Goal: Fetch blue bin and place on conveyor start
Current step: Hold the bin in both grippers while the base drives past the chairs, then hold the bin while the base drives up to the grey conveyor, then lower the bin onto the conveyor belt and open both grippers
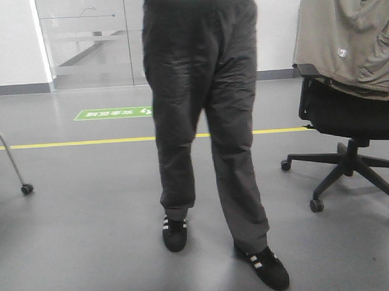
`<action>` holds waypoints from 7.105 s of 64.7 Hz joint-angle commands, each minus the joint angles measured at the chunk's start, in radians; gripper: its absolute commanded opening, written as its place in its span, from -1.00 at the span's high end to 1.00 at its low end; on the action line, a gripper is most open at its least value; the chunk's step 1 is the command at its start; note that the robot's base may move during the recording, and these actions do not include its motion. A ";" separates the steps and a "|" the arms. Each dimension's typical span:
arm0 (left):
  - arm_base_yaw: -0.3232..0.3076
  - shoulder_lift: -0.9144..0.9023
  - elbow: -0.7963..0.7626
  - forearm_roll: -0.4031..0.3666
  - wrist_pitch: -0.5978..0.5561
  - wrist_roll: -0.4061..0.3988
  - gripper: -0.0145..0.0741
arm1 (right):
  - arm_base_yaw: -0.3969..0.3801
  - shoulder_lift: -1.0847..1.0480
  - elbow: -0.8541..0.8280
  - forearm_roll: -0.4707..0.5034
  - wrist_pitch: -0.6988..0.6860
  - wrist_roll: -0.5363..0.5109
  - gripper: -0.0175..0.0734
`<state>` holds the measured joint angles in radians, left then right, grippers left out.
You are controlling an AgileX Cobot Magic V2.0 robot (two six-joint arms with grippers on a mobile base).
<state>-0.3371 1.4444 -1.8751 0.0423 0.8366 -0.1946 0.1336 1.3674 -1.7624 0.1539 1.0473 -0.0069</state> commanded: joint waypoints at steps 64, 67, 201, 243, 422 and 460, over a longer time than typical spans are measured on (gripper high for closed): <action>0.004 -0.014 -0.011 0.058 -0.069 -0.002 0.92 | -0.010 -0.011 -0.009 -0.061 -0.008 -0.035 0.95; 0.004 -0.014 -0.011 0.058 -0.069 -0.002 0.92 | -0.010 -0.011 -0.009 -0.061 -0.008 -0.035 0.95; 0.004 -0.014 -0.011 0.081 -0.069 -0.002 0.92 | -0.010 -0.011 -0.009 -0.061 -0.008 -0.035 0.95; 0.004 -0.014 -0.011 0.081 -0.069 -0.002 0.92 | -0.010 -0.011 -0.009 -0.061 -0.008 -0.035 0.95; 0.006 0.201 0.596 0.013 -0.227 -0.002 0.92 | -0.010 0.271 0.377 -0.012 -0.216 -0.035 0.71; 0.006 0.184 0.394 0.029 0.011 -0.002 -0.55 | -0.010 0.175 0.324 -0.017 -0.195 -0.035 -0.49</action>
<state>-0.3326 1.6566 -1.4195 0.0606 0.7805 -0.2027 0.1276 1.5958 -1.4063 0.1501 0.8517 -0.0331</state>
